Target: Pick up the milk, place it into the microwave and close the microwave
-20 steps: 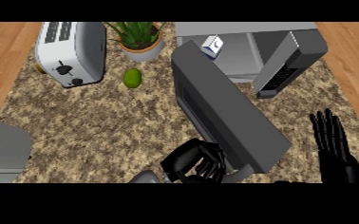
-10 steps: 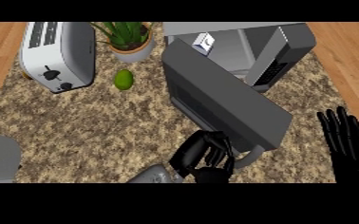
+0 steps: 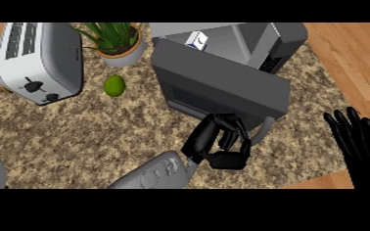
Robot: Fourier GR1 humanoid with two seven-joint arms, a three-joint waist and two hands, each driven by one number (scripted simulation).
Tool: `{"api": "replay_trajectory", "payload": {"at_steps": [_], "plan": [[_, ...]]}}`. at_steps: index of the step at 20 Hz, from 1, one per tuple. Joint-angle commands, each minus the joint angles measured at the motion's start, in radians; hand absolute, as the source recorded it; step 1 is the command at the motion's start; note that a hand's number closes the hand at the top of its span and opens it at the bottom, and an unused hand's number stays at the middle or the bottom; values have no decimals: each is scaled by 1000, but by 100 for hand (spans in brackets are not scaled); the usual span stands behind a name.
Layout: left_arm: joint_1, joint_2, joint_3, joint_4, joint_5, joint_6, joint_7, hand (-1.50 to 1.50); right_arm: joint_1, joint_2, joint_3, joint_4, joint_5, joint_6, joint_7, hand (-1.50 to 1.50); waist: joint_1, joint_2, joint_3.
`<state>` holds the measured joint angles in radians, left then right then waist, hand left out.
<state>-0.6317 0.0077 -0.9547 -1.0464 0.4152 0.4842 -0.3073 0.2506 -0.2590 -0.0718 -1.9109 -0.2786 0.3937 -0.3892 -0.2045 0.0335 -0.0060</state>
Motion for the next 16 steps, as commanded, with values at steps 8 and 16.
{"api": "replay_trajectory", "payload": {"at_steps": [8,16], "plan": [[-156,-8,101,101,202,76,-20,150,-16,-30,3,-81,-107,37,75,-150,-79,28,-2],[-241,-8,183,143,324,81,-106,150,-46,-59,-3,-113,-164,46,122,-150,-112,41,-2]]}}
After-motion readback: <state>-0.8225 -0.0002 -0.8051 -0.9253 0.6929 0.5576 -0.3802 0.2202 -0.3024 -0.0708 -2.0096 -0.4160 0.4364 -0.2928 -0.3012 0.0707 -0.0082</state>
